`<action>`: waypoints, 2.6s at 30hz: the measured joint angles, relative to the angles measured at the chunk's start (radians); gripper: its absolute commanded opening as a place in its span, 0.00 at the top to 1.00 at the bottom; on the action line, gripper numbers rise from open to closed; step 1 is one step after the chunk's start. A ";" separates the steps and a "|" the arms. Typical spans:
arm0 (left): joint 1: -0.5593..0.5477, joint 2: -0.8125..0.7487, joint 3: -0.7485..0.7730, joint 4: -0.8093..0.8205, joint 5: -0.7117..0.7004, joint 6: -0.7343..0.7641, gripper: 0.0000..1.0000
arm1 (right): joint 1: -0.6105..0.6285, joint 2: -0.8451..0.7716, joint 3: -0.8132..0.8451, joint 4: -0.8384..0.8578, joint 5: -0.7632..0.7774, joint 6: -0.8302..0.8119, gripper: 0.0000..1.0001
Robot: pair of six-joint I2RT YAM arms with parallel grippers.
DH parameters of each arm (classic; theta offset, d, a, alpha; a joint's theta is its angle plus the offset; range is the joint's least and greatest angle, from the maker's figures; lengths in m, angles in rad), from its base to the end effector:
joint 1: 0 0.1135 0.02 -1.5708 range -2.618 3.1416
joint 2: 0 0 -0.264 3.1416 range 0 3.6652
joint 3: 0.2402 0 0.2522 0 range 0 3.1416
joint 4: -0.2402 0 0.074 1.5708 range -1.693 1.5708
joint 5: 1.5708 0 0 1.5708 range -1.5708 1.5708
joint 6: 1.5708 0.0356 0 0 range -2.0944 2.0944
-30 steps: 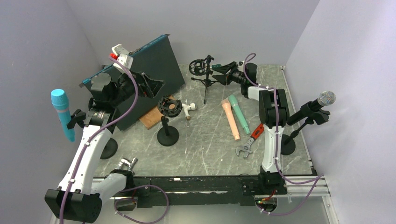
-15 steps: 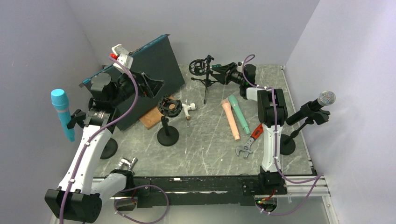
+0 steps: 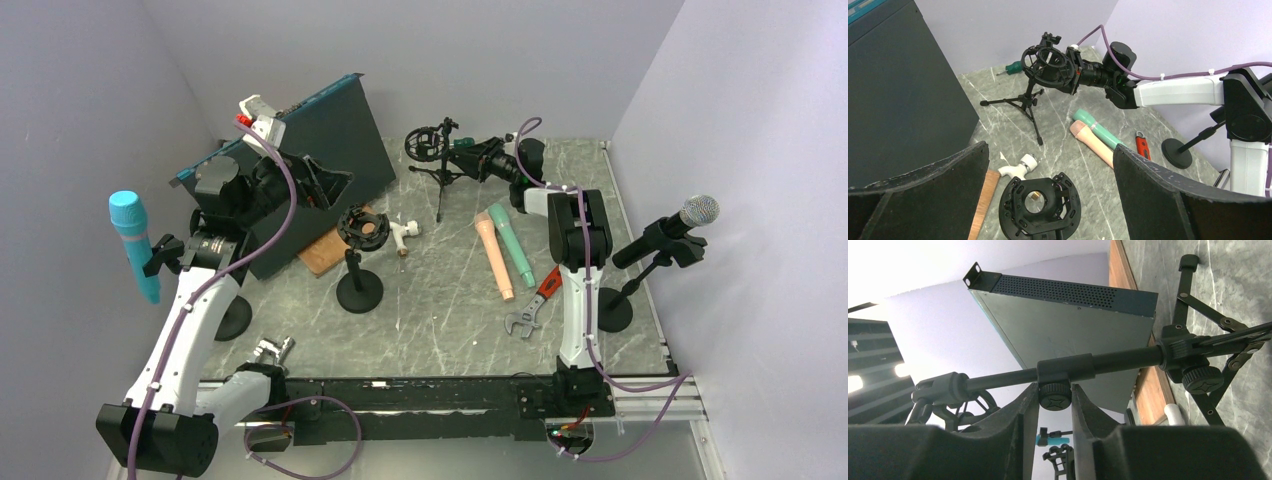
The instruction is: Remove the microphone from the stand
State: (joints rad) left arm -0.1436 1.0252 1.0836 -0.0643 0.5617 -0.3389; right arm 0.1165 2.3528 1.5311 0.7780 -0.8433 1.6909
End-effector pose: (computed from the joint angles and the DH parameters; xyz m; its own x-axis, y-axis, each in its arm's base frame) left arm 0.2231 -0.0514 0.4128 -0.2210 -0.2523 -0.9421 0.6094 0.7184 -0.3354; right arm 0.5078 0.0862 0.1580 -0.8073 0.5702 0.1521 0.1411 -0.0637 0.9879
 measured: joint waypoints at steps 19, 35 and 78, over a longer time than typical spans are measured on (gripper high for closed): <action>0.000 0.000 0.000 0.000 0.001 0.000 0.03 | 0.009 -0.078 0.031 -0.234 0.063 -0.460 1.00; 0.000 0.020 0.000 0.000 0.008 0.000 0.04 | 0.070 -0.235 -0.117 -0.206 0.259 -1.100 1.00; 0.000 0.028 -0.001 0.001 0.020 -0.022 0.03 | 0.022 -0.286 -0.114 -0.347 0.221 -0.721 0.37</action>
State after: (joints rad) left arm -0.1436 1.0534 1.0828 -0.0631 0.5819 -0.3611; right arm 0.1383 2.0670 1.4166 0.4309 -0.6220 0.9703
